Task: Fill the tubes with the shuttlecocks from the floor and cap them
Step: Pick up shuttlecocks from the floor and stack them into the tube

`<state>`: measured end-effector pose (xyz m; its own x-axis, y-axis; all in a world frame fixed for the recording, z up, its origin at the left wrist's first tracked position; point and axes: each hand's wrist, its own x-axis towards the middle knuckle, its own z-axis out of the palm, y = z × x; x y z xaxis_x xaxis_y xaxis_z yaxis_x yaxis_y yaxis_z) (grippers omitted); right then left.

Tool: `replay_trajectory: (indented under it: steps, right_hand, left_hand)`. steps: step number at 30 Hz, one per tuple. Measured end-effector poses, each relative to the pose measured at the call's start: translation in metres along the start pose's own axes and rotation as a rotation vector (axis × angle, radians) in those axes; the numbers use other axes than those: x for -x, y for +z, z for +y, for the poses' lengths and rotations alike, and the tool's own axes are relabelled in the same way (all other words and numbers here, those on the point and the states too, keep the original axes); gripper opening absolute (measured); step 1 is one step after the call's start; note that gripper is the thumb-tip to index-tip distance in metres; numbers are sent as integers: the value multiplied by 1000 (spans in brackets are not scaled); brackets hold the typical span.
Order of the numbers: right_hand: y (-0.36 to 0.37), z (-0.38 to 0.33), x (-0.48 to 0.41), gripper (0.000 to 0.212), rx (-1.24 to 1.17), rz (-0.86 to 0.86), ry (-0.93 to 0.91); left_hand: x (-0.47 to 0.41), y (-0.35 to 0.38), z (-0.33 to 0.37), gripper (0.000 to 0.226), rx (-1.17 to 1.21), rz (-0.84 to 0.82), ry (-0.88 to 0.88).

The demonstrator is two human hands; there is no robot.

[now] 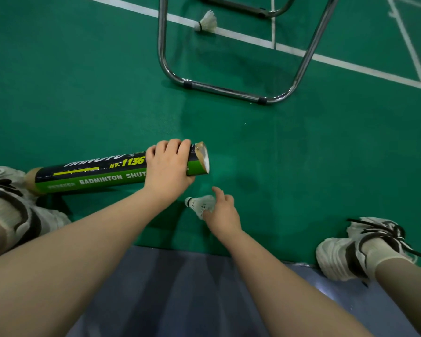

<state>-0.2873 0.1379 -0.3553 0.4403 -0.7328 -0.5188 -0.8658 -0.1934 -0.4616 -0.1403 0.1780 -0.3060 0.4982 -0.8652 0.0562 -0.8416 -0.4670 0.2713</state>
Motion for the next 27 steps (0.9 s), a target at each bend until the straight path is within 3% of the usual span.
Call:
replay_trajectory:
  steps: [5, 11, 15, 18, 21, 27]
  right_hand:
    - [13, -12, -3, 48, -200, 161, 53]
    - [14, 1, -12, 26, -286, 104, 237]
    - [-14, 5, -31, 16, -854, 359, 376]
    - [-53, -1, -37, 19, -1164, 351, 250]
    - [-82, -10, -37, 25, -1007, 245, 117]
    - [-87, -39, -36, 16, -502, 108, -94]
  left_hand:
    - [2, -1, -1, 66, -11, 1, 4]
    - [-1, 3, -1, 66, -14, 3, 7]
    - [-5, 5, -3, 66, -19, 46, 4]
    - [-8, 4, -2, 67, -22, 25, -3]
    - [-8, 3, 4, 66, -17, -10, 19]
    - [-6, 3, 17, 69, -20, -2, 53]
